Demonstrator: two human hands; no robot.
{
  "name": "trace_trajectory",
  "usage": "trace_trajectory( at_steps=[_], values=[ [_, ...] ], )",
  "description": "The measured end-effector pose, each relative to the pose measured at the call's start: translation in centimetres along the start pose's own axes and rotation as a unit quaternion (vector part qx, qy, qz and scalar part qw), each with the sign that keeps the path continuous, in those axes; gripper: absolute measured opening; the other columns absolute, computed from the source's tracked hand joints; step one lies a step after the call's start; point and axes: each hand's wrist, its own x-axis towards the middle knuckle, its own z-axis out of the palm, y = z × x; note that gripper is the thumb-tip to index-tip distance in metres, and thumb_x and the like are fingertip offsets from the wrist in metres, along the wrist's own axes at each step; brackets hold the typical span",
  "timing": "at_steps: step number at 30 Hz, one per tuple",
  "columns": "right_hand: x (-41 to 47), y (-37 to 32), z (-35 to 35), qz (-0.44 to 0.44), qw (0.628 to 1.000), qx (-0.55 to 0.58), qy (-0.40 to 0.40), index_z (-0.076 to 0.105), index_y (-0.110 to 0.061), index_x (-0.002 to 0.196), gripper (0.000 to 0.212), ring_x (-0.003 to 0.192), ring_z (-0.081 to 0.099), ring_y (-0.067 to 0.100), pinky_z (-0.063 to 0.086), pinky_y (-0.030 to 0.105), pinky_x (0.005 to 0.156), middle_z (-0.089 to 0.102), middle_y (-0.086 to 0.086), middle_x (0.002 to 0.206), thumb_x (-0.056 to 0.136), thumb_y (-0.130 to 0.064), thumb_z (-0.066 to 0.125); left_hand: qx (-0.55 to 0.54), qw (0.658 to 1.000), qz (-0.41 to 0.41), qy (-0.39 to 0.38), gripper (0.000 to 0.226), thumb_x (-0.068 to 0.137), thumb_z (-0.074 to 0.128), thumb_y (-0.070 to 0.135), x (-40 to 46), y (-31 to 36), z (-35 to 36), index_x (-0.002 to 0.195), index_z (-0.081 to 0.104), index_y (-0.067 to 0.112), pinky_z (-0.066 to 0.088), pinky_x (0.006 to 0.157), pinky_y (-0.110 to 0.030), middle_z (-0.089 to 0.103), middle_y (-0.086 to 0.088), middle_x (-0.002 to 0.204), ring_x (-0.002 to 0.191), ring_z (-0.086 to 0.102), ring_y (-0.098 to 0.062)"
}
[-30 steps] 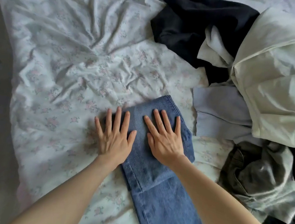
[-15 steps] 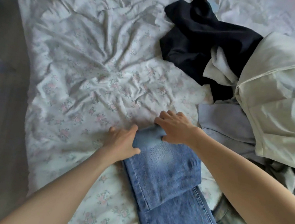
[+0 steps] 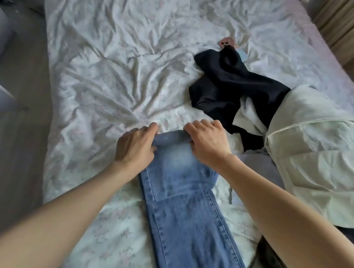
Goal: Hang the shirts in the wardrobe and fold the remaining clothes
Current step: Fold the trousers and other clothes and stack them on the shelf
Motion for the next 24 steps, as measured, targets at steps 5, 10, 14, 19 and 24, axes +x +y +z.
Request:
trace_trajectory(
  at_steps=[5,10,14,19,24],
  values=[
    [0.8,-0.7,-1.3,0.022,0.994,0.018,0.104,0.055,-0.014,0.111,0.032,0.1,0.051,0.026,0.03,0.036,0.085,0.058,0.002,0.104,0.081,-0.01,0.048,0.081,0.983,0.046,0.156,0.031,0.056,0.069,-0.012,0.4,0.0,-3.0,0.078,0.056,0.005,0.043,0.055,-0.036,0.06,-0.014,0.065,0.062,0.058,-0.035],
    [-4.1,-1.0,0.7,-0.041,0.995,0.008,0.087,0.064,-0.009,0.1,0.038,0.089,0.061,0.027,0.046,0.04,0.08,0.064,0.007,0.094,0.062,-0.007,0.069,0.053,0.988,0.096,0.108,0.042,0.041,0.08,0.001,-5.3,1.0,0.0,0.078,0.062,0.009,0.046,0.062,-0.04,0.063,-0.006,0.073,0.067,0.06,-0.029],
    [-9.5,-0.7,3.1,-0.087,0.991,0.005,0.097,0.067,-0.011,0.089,0.038,0.082,0.064,0.025,0.05,0.039,0.082,0.065,0.004,0.088,0.052,-0.007,0.069,-0.005,0.983,0.165,0.076,0.053,0.036,0.087,0.011,-10.2,1.6,3.4,0.084,0.065,0.008,0.04,0.083,-0.038,0.061,-0.005,0.08,0.073,0.058,-0.027],
    [-14.7,-1.1,6.2,-0.102,0.994,0.018,0.047,0.068,-0.014,0.087,0.037,0.081,0.065,0.024,0.051,0.038,0.083,0.065,0.001,0.085,0.052,-0.007,0.074,-0.043,0.98,0.193,0.002,0.054,0.033,0.086,0.009,-14.3,2.6,6.2,0.084,0.069,0.013,0.043,0.064,-0.023,0.064,0.001,0.081,0.078,0.05,-0.018],
    [-16.8,-2.0,8.3,-0.06,0.996,0.039,0.047,0.068,-0.015,0.087,0.032,0.082,0.065,0.023,0.051,0.04,0.084,0.065,0.0,0.084,0.056,-0.007,0.07,-0.035,0.983,0.181,-0.027,0.047,0.035,0.085,0.01,-16.0,3.5,7.4,0.079,0.069,0.017,0.046,0.053,-0.025,0.059,0.004,0.068,0.064,0.056,-0.019]
  ],
)
